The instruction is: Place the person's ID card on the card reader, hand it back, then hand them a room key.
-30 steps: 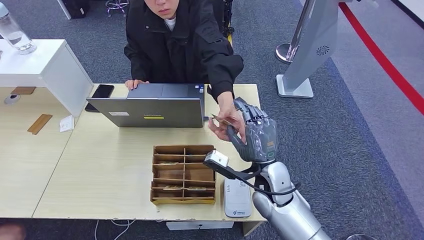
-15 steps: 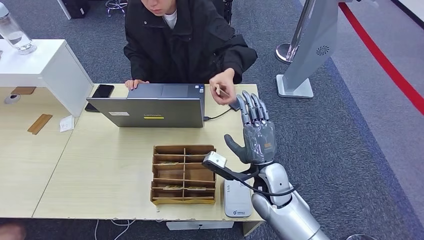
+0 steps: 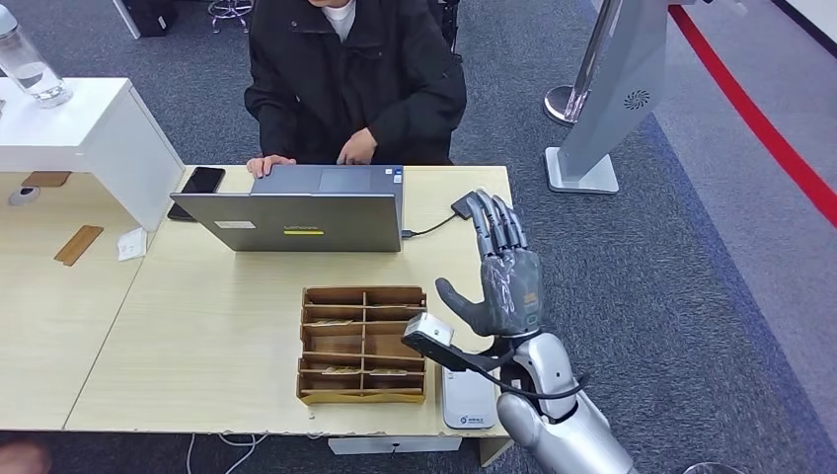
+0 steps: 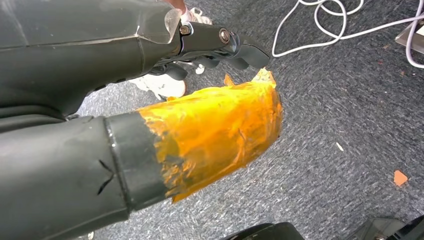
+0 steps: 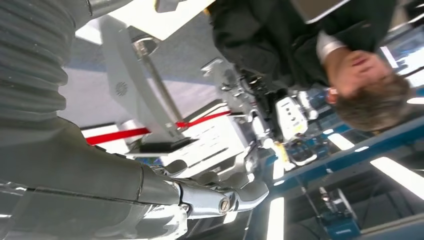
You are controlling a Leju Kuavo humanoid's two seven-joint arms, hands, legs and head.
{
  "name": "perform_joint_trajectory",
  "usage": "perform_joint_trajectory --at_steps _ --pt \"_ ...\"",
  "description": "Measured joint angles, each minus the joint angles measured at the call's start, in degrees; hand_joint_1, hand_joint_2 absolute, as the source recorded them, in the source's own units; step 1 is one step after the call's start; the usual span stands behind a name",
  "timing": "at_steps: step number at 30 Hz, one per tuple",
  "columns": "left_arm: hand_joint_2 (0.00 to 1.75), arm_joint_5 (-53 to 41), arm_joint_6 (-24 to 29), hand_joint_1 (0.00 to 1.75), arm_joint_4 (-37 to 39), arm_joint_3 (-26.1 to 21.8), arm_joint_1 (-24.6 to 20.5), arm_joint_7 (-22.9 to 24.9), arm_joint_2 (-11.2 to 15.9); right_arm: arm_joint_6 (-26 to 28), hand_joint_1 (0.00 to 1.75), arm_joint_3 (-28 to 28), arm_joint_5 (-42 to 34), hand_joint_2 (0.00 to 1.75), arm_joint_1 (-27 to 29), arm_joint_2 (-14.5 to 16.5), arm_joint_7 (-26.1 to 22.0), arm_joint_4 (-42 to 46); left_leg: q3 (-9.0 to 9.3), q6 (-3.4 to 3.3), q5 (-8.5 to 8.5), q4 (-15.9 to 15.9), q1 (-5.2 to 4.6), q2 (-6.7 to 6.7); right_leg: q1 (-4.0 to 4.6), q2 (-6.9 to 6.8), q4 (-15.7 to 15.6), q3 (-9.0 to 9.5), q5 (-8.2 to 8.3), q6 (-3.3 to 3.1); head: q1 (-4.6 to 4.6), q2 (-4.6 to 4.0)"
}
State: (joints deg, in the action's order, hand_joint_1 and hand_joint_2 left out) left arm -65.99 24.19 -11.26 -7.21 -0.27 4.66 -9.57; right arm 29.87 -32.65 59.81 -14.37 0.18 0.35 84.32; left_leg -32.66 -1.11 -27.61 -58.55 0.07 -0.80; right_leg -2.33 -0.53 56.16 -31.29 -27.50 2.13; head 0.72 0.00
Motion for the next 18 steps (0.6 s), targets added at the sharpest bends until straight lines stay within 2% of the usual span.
perform_joint_trajectory --at_steps 5,18 --pt "0.0 -0.1 0.0 0.0 0.0 0.0 0.0 -0.3 0.0 -2.6 0.0 -2.2 -2.8 1.75 1.4 -0.7 -3.2 2.6 0.0 0.0 0.0 0.0 0.0 0.0 0.0 0.0 0.0 0.0 0.0 0.0 0.0 0.0" --pt "0.0 -0.2 0.0 0.0 0.0 0.0 0.0 -0.3 0.0 -3.8 0.0 -4.4 -3.4 1.75 1.9 -2.0 -3.7 4.4 0.0 0.0 0.0 0.0 0.0 0.0 0.0 0.0 0.0 0.0 0.0 0.0 0.0 0.0"
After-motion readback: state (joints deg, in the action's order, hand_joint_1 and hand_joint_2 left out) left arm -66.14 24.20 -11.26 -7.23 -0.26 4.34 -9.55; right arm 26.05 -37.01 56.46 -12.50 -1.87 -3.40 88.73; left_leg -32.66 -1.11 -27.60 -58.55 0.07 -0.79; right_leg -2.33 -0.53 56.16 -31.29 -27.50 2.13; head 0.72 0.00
